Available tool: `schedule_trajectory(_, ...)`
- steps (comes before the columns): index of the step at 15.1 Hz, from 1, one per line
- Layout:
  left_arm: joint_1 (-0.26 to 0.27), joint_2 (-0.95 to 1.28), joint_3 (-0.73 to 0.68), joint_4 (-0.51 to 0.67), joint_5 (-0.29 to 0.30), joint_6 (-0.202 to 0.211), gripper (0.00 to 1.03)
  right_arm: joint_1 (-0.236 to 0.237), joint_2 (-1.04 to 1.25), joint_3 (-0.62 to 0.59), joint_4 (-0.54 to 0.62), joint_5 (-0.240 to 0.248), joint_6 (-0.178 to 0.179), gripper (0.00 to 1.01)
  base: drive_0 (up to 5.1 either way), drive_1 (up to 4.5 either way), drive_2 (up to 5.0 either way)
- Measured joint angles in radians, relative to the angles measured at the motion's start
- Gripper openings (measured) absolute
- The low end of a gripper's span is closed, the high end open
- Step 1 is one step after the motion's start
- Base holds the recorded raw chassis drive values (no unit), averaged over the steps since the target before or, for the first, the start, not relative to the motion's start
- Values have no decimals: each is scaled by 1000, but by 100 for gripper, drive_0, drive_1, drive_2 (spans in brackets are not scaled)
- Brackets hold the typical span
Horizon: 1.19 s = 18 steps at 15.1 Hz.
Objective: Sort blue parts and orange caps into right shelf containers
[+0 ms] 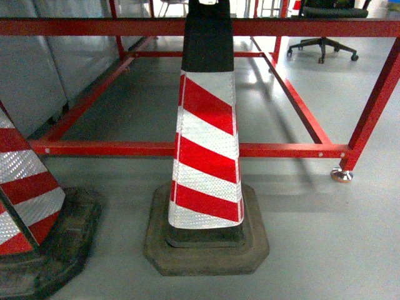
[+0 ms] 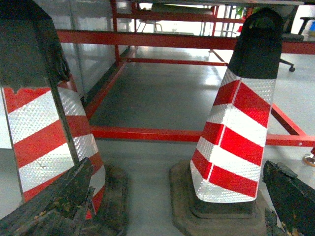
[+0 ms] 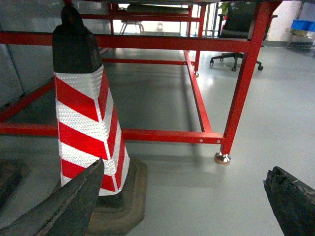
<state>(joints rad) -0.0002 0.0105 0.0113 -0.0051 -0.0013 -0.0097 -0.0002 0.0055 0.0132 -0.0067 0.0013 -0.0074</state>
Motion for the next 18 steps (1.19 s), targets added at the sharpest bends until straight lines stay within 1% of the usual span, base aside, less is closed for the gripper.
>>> schedule_trajectory(18,0,0,0,1,1,10,98,0,0,0,1,-2,8,98,0,0,0)
